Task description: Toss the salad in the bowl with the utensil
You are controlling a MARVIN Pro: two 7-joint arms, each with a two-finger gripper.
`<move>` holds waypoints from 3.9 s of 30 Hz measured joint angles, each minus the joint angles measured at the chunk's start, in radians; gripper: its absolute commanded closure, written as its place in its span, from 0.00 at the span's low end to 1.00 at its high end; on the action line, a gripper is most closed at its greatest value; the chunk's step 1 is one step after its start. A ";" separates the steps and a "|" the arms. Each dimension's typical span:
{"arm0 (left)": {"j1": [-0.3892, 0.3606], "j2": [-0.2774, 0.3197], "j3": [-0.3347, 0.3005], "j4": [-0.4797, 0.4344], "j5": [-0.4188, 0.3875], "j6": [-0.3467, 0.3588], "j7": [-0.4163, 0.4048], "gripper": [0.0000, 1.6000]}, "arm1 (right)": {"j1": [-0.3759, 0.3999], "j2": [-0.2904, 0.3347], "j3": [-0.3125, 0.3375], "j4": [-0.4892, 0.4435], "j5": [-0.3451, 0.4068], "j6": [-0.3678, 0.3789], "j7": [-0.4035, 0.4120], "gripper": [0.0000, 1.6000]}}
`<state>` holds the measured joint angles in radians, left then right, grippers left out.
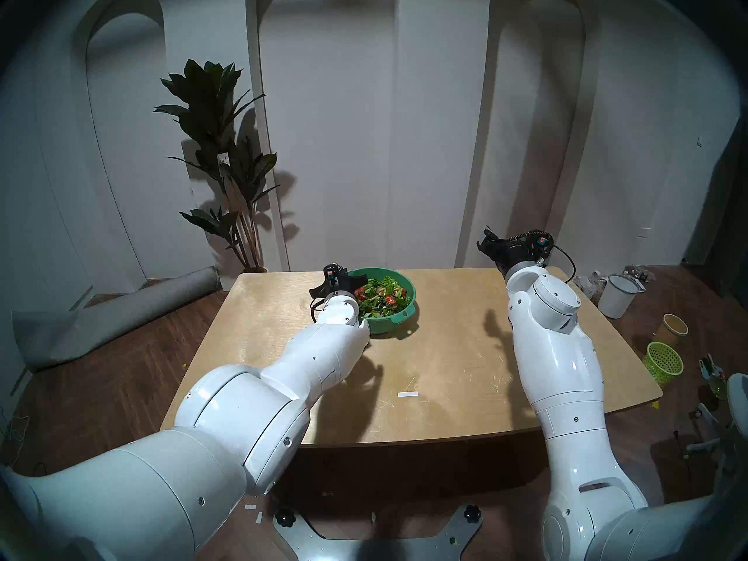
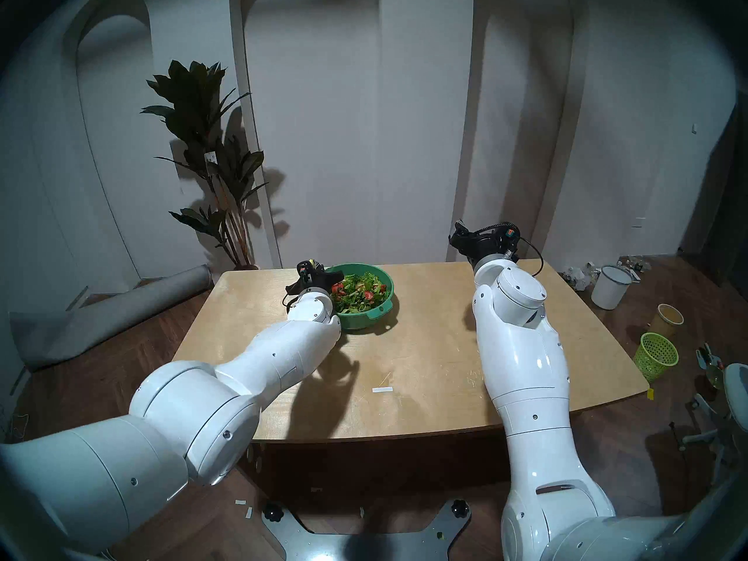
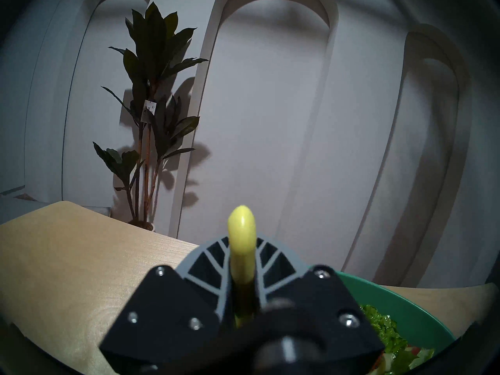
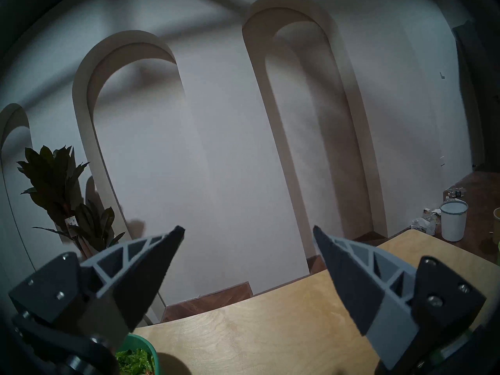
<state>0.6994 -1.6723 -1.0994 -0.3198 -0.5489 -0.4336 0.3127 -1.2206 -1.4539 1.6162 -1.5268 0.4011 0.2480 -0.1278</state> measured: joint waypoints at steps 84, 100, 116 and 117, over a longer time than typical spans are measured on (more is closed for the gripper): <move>-0.090 0.258 0.075 -0.144 0.132 -0.136 -0.062 0.00 | 0.134 0.035 -0.073 0.102 -0.052 0.003 0.053 0.00; -0.050 0.383 0.114 -0.201 0.189 -0.140 -0.060 0.00 | 0.188 0.074 -0.077 0.152 -0.080 0.065 0.069 0.00; 0.002 0.470 0.147 -0.315 0.226 -0.152 -0.089 0.00 | 0.234 0.089 -0.101 0.203 -0.105 0.120 0.087 0.00; 0.006 0.475 0.148 -0.326 0.228 -0.153 -0.092 0.00 | 0.237 0.089 -0.102 0.206 -0.106 0.124 0.088 0.00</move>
<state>0.7052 -1.1968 -0.9510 -0.6455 -0.3208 -0.5864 0.2209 -0.9833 -1.3645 1.5138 -1.3210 0.2949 0.3722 -0.0395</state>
